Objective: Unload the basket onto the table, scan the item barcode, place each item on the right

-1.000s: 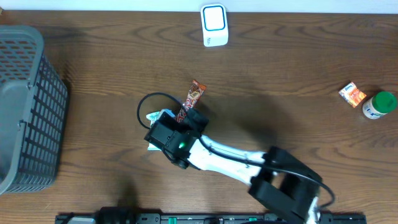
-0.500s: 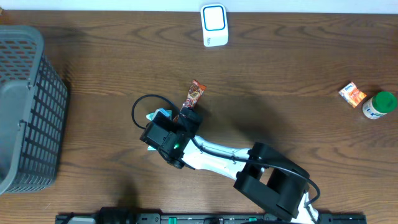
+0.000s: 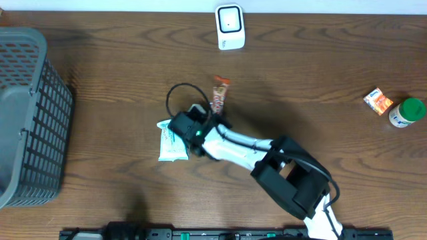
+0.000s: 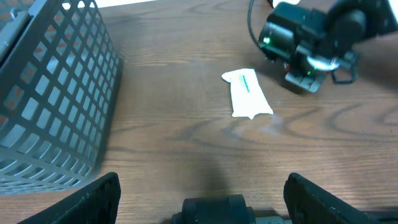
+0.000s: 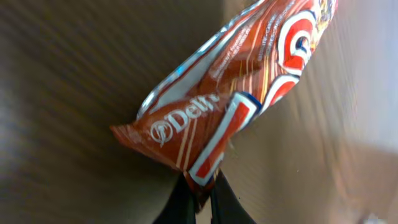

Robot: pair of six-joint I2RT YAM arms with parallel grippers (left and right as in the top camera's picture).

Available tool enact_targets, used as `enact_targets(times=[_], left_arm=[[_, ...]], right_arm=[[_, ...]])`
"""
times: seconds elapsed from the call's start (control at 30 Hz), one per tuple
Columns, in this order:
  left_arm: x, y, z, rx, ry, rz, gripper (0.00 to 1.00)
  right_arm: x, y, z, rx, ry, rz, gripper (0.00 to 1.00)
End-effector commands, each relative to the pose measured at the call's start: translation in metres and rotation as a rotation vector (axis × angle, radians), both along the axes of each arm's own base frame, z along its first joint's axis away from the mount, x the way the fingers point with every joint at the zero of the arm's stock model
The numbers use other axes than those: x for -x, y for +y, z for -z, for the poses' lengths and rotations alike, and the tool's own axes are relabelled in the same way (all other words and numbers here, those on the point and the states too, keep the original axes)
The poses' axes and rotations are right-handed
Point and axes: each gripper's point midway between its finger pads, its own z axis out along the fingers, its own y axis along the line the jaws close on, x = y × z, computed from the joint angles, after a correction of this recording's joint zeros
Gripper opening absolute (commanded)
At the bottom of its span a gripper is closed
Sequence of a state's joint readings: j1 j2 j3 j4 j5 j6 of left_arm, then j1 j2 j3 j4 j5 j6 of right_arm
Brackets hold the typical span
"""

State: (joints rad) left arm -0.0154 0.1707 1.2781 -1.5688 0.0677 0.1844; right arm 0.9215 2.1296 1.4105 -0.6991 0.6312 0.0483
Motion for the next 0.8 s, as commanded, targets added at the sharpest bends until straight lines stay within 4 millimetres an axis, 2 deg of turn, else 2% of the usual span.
enact_targets(times=[0.0, 0.1, 0.2, 0.27, 0.33, 0.47, 0.53, 0.77], left_arm=[[0.001, 0.001, 0.000, -0.013, -0.002, 0.001, 0.84], [0.001, 0.001, 0.000, -0.013, -0.002, 0.001, 0.84], [0.001, 0.001, 0.000, -0.013, -0.002, 0.001, 0.84], [0.001, 0.001, 0.000, -0.013, -0.002, 0.001, 0.84], [0.001, 0.001, 0.000, -0.013, -0.002, 0.001, 0.84], [0.001, 0.001, 0.000, -0.013, -0.002, 0.001, 0.84], [0.001, 0.001, 0.000, -0.013, -0.002, 0.001, 0.84], [0.001, 0.001, 0.000, -0.013, -0.002, 0.001, 0.84]], right_arm=[[-0.004, 0.040, -0.072, -0.261, -0.007, 0.024, 0.01], [0.015, 0.064, -0.135, -0.459, 0.073, -0.038, 0.01], [0.046, 0.081, -0.191, -0.667, 0.179, -0.124, 0.01], [0.065, 0.080, -0.216, -0.764, 0.246, -0.152, 0.01], [0.078, 0.068, -0.230, -0.835, 0.320, -0.107, 0.01], [0.102, 0.056, -0.233, -0.937, 0.558, -0.073, 0.01], [0.107, 0.054, -0.225, -0.978, 0.656, -0.064, 0.01], [0.111, 0.043, -0.174, -1.121, 0.952, 0.067, 0.01]])
